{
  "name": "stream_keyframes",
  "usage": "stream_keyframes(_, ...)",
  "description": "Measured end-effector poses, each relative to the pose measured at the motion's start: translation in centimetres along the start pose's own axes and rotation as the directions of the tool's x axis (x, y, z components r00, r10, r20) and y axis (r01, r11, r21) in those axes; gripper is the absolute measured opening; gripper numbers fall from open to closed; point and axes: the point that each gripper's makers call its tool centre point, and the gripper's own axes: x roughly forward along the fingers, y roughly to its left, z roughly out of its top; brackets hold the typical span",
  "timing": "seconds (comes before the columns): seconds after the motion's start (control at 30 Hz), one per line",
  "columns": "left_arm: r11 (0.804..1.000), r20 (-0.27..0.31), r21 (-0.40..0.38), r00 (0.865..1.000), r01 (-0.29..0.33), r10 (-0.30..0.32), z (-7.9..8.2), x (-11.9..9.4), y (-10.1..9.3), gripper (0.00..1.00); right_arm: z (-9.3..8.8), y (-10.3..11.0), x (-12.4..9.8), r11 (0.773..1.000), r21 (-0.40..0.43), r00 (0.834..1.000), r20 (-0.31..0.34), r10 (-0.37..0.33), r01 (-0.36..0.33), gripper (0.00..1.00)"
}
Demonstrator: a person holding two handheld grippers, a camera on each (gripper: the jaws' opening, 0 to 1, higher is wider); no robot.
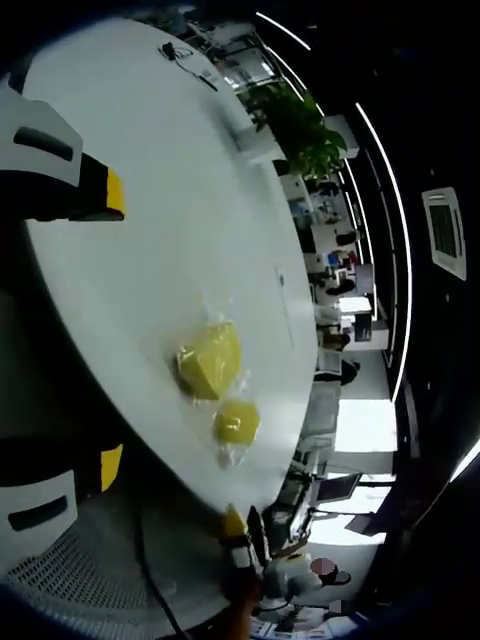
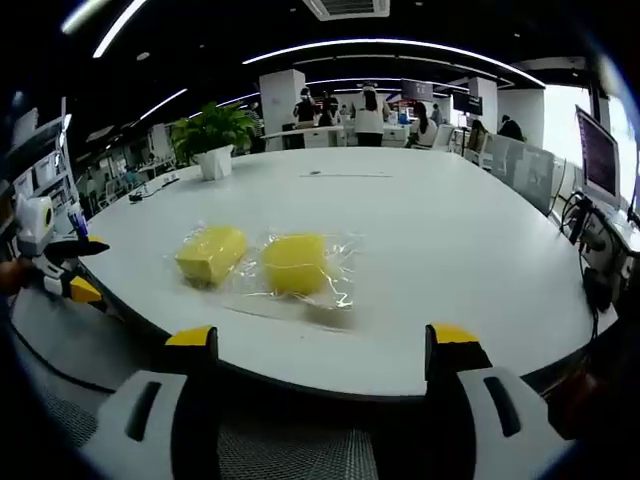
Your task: Compare the silicone blocks by pressing each to a similar depth, holding the contact briefly, and releasing to observe deformation and rebound differences across the visible hardness samples.
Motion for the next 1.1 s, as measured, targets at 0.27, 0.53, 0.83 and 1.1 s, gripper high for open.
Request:
stream_keyframes(0.27,0.999,-0.007,0.000,0.999,0.032,-0.032,-0.1,0.0,-0.6,0.90,-0.1,-0.2,-0.1,1.000,0.021,1.000,0.003,-0.009,0.009,0.80)
stream_keyframes(0.53,1.000,0.003,0.001,1.000,0.027,-0.027,0.1,0.0,-0.5,0.91,-0.2,-0.3,-0.1,1.000,0.026,1.000,-0.002,-0.011,0.011,0.79)
stream_keyframes(0.83,0.999,0.049,-0.017,0.998,0.037,-0.036,0.9,0.0,-0.5,0.91,-0.2,0.2,0.1,1.000,0.015,1.000,-0.017,0.015,-0.015,0.77)
stream_keyframes(1.1,0.999,0.014,-0.014,0.999,0.052,-0.052,0.3,0.1,-0.8,0.91,-0.5,0.5,0.1,0.999,-0.006,0.999,-0.033,0.033,-0.033,0.79)
